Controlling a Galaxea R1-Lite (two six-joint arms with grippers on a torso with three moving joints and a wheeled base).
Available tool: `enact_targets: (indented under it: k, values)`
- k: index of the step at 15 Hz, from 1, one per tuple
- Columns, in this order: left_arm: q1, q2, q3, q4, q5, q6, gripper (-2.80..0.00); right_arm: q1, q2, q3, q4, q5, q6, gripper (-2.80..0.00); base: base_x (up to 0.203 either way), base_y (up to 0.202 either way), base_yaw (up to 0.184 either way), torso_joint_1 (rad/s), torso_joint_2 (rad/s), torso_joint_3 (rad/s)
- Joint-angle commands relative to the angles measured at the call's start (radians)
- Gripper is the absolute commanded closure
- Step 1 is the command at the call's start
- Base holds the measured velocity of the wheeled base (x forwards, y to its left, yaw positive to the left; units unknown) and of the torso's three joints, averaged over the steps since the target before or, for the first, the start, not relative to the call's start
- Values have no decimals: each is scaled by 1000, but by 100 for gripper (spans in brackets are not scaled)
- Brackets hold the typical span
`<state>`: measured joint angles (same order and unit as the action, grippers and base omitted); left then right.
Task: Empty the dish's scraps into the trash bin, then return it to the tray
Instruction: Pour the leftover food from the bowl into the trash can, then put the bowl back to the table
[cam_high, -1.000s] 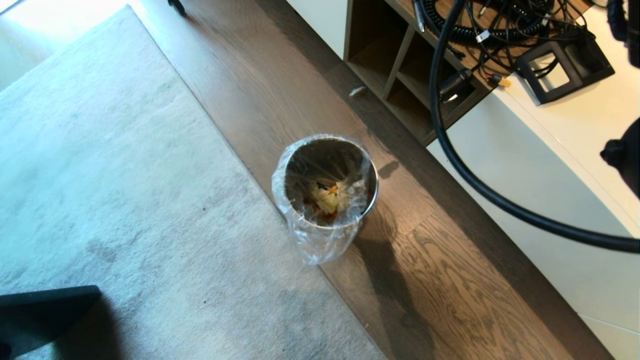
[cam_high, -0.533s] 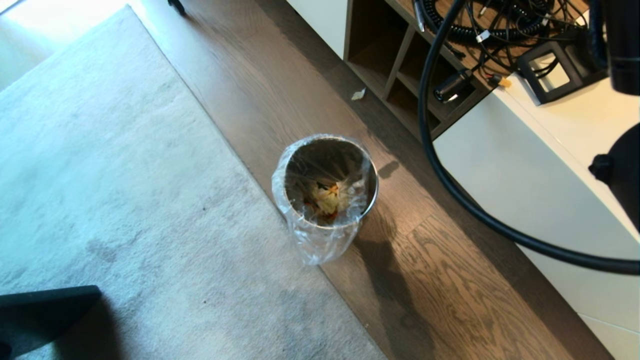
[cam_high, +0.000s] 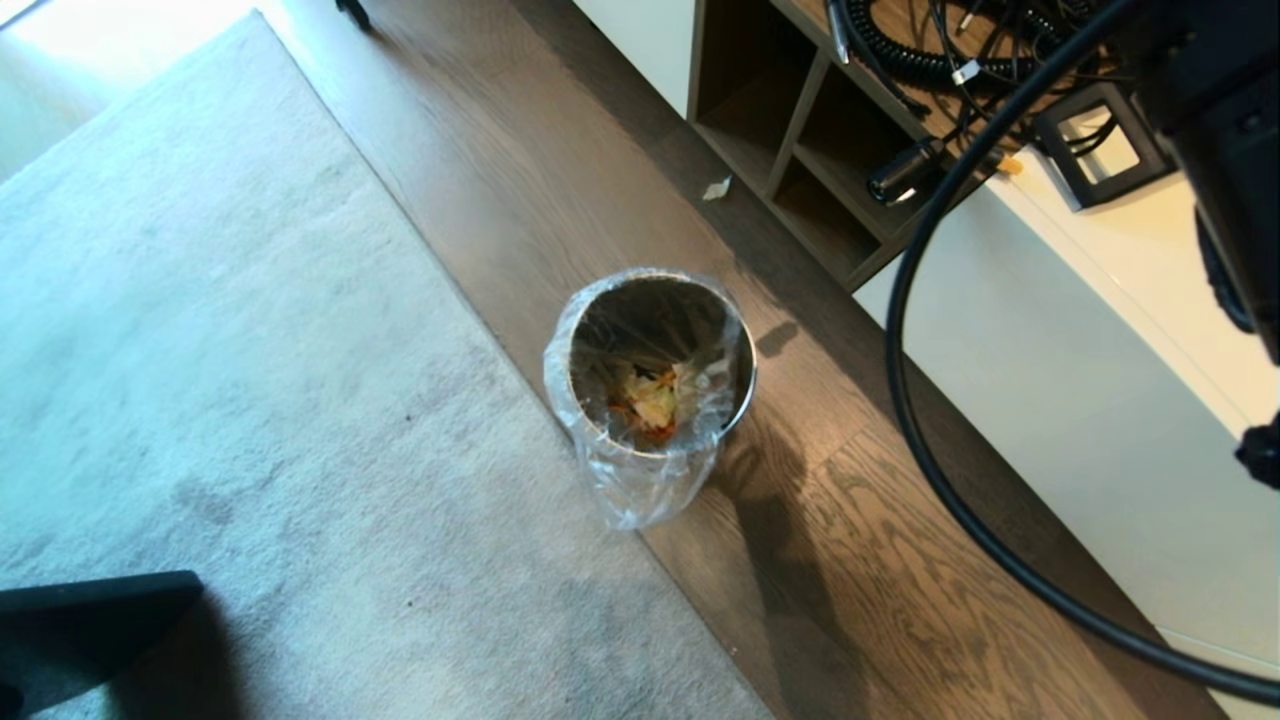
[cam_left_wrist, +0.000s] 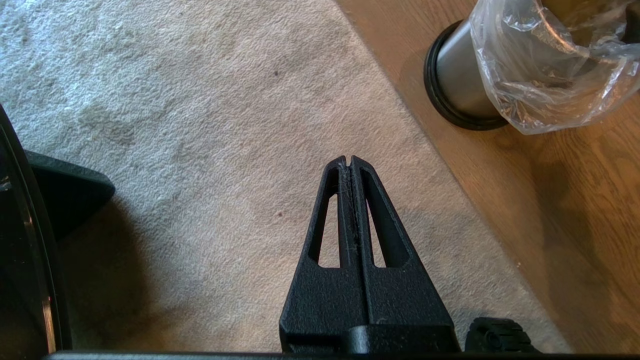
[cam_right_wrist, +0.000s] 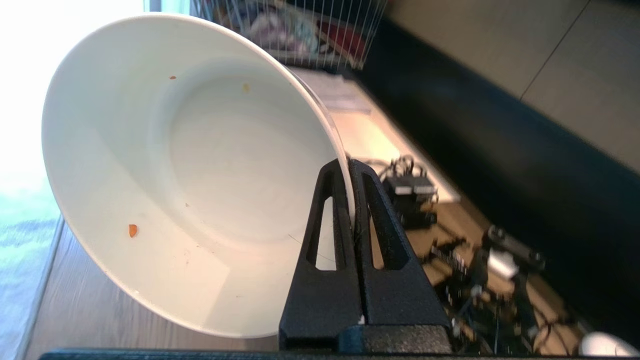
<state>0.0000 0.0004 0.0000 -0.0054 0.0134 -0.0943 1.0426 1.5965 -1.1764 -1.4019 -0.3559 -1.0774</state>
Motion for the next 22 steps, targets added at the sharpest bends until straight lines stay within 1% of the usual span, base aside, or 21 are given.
enact_targets:
  k: [1,4,6,8,13,18,22]
  values:
    - [0,0,0,-1,0,-1,0,-1,-86,119,23,-39,33,0,0,0,0,0,0,0]
    - [0,0,0,-1,0,-1,0,-1,-158,264,68,-49,113,0,0,0,0,0,0,0]
    - [0,0,0,-1,0,-1,0,-1,-191,295,150,-58,175,0,0,0,0,0,0,0]
    - [0,0,0,-1,0,-1,0,-1,-219,328,221,-58,210,0,0,0,0,0,0,0]
    - [0,0,0,-1,0,-1,0,-1,-225,387,268,-57,219,0,0,0,0,0,0,0]
    - [0,0,0,-1,0,-1,0,-1,-314,554,344,-55,257,0,0,0,0,0,0,0]
    - [0,0,0,-1,0,-1,0,-1,-383,653,382,-55,261,0,0,0,0,0,0,0]
